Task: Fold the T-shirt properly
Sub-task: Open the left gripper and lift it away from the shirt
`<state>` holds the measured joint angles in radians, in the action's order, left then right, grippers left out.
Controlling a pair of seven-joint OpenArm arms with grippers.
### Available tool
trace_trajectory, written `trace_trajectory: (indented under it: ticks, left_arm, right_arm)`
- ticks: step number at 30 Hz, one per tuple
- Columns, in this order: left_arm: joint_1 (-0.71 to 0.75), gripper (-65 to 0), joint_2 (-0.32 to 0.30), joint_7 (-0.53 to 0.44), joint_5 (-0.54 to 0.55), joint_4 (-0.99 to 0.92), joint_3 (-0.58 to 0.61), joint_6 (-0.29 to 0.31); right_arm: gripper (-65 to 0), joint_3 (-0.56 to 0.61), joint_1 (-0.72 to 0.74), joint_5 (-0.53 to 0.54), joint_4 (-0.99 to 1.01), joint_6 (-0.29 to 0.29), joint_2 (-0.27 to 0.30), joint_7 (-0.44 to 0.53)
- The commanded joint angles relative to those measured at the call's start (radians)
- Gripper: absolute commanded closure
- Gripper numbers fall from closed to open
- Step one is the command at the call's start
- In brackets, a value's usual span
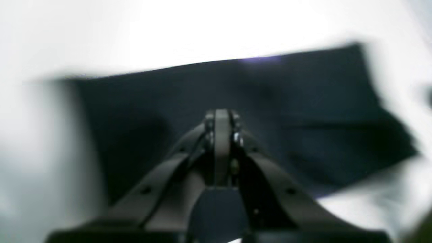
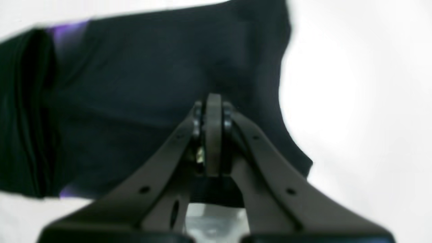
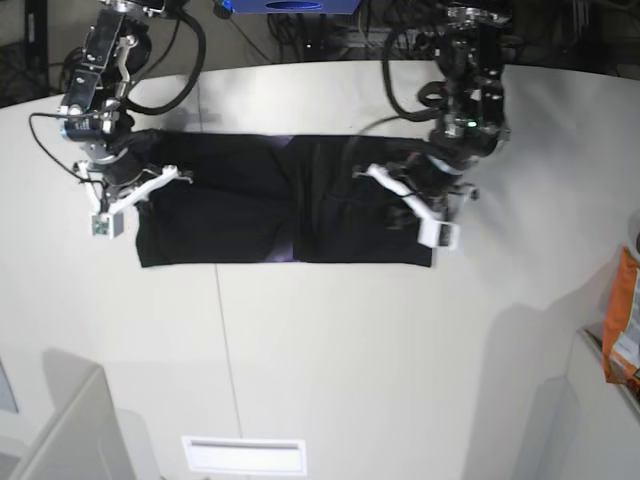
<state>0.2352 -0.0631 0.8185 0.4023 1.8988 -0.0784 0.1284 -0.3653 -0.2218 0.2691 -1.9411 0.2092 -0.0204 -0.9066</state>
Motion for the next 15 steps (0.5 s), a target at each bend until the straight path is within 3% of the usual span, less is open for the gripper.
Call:
trace_trajectory:
  ticks: [1, 4, 5, 8, 13, 15]
  left_arm:
    - [0.008, 0.0, -0.01, -0.017, 0.054, 0.023, -0.064, 0.015]
    - [0.051, 0.0, -0.071, -0.018, 0.142, 0.014, -0.237, 0.015]
    - [0.069, 0.0, -0.094, -0.021, 0.172, 0.009, -0.289, 0.015]
    - [0.108, 0.0, -0.151, -0.023, 0.215, -0.008, -0.401, 0.015]
    - [0.137, 0.0, -0.195, -0.023, 0.215, -0.086, -0.527, 0.023]
    - [0.14, 0.0, -0.203, -0.024, 0.215, -0.13, -0.561, 0.084]
  right_arm:
    - [-10.1, -0.027, 0.031, 0.026, -0.014, 0.003, -0.005, -0.006]
    - [-36.2, -0.107, 0.086, 0.103, -0.002, 0.005, -0.003, -0.085]
    - [-41.7, -0.133, 0.101, 0.147, 0.012, 0.008, -0.002, -0.098]
    - [-39.8, -0.173, 0.146, 0.224, 0.088, 0.051, 0.049, -0.11]
    - [-38.6, -0.18, 0.206, 0.233, 0.285, 0.057, 0.116, -0.108]
    - [-38.6, -0.18, 0.212, 0.235, 0.322, 0.057, 0.118, -0.104]
